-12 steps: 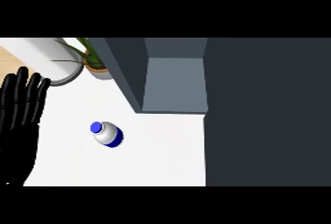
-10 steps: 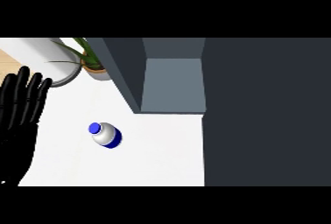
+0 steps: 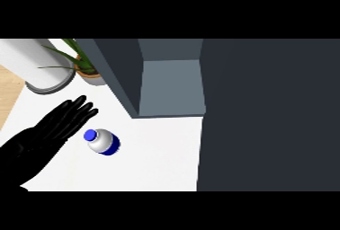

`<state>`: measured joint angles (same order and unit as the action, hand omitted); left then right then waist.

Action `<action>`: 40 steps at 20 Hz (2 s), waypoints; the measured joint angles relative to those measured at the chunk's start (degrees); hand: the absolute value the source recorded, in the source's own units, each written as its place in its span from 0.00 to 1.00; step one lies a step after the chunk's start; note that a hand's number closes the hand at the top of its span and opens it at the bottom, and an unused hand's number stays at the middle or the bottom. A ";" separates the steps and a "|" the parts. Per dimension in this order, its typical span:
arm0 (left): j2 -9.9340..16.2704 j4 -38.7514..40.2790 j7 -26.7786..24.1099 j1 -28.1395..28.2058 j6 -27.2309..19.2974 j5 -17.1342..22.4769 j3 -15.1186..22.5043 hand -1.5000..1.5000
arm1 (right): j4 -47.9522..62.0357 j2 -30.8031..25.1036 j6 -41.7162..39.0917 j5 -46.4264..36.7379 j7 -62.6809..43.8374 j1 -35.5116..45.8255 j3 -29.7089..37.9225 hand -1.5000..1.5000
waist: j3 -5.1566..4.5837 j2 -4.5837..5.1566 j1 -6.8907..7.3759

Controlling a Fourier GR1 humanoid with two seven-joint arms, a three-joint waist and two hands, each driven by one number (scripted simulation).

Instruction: Pick up the bottled water, place it into the cabinet and close the cabinet

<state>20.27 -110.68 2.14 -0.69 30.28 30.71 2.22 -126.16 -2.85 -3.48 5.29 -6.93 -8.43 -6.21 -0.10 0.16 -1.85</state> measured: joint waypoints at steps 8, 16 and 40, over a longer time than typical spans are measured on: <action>11.40 4.70 3.96 2.97 12.93 17.01 -7.32 0.00 | -13.04 -0.80 -0.91 2.94 -6.36 -12.49 -2.09 0.00 | 0.07 -0.31 1.13; 10.49 8.79 4.49 3.72 17.81 15.11 -10.55 0.00 | -14.84 -0.64 -3.71 2.09 -3.12 -21.24 -4.46 0.00 | 0.09 -0.32 1.28; -3.67 43.32 -20.77 -9.49 16.03 -26.96 -11.31 0.00 | -16.65 -2.05 -8.92 -0.55 10.01 -37.63 -7.20 0.00 | 0.01 -0.12 0.38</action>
<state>16.60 -67.35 -18.63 -10.18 46.32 3.75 -9.08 -142.81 -4.90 -12.40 4.75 3.08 -46.06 -13.41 -0.09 0.04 -1.47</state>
